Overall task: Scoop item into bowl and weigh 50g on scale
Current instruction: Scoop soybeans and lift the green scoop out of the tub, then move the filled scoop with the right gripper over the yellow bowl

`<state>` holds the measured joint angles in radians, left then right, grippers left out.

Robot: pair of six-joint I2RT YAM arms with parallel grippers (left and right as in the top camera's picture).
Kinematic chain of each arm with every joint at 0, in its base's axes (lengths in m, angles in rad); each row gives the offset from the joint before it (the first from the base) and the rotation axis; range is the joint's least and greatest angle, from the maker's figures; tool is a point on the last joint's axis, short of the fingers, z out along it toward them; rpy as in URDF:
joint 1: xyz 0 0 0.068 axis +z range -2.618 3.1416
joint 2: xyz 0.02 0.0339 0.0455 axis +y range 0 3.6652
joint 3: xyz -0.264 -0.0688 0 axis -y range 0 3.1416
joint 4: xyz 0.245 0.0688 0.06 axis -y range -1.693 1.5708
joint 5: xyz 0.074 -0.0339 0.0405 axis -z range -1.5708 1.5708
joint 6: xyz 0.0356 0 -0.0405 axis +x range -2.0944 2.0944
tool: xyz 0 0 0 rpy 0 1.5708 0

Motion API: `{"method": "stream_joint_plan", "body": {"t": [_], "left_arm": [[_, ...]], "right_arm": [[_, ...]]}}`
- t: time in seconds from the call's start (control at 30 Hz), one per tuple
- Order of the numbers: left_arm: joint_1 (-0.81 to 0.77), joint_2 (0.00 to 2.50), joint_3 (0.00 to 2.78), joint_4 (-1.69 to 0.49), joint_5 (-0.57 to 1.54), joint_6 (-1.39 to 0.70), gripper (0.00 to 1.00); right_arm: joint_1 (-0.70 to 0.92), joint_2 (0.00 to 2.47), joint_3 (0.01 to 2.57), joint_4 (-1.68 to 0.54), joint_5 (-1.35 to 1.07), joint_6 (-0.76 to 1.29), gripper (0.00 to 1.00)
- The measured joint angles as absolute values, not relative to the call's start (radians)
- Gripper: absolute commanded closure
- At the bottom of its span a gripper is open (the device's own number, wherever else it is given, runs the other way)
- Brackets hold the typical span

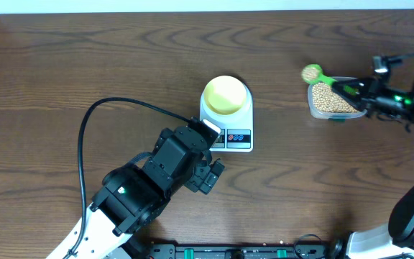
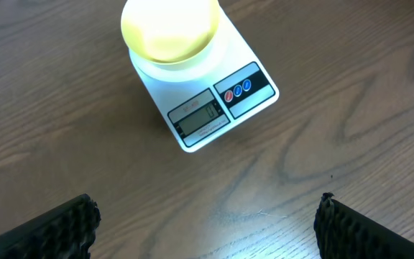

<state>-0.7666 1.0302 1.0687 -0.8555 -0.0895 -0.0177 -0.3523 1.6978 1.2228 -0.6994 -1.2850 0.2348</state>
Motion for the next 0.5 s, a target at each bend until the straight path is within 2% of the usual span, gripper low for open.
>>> {"method": "stream_joint_plan", "body": {"t": [0.33, 0.5], "left_arm": [[-0.767, 1.030, 1.069, -0.855, -0.089, -0.018, 0.02], [-0.767, 1.030, 1.068, -0.855, -0.089, -0.018, 0.02]], "right_arm": [[-0.083, 1.698, 1.222, -0.406, -1.322, 0.404, 0.99], [-0.006, 1.698, 1.222, -0.374, -1.296, 0.456, 0.99]]}}
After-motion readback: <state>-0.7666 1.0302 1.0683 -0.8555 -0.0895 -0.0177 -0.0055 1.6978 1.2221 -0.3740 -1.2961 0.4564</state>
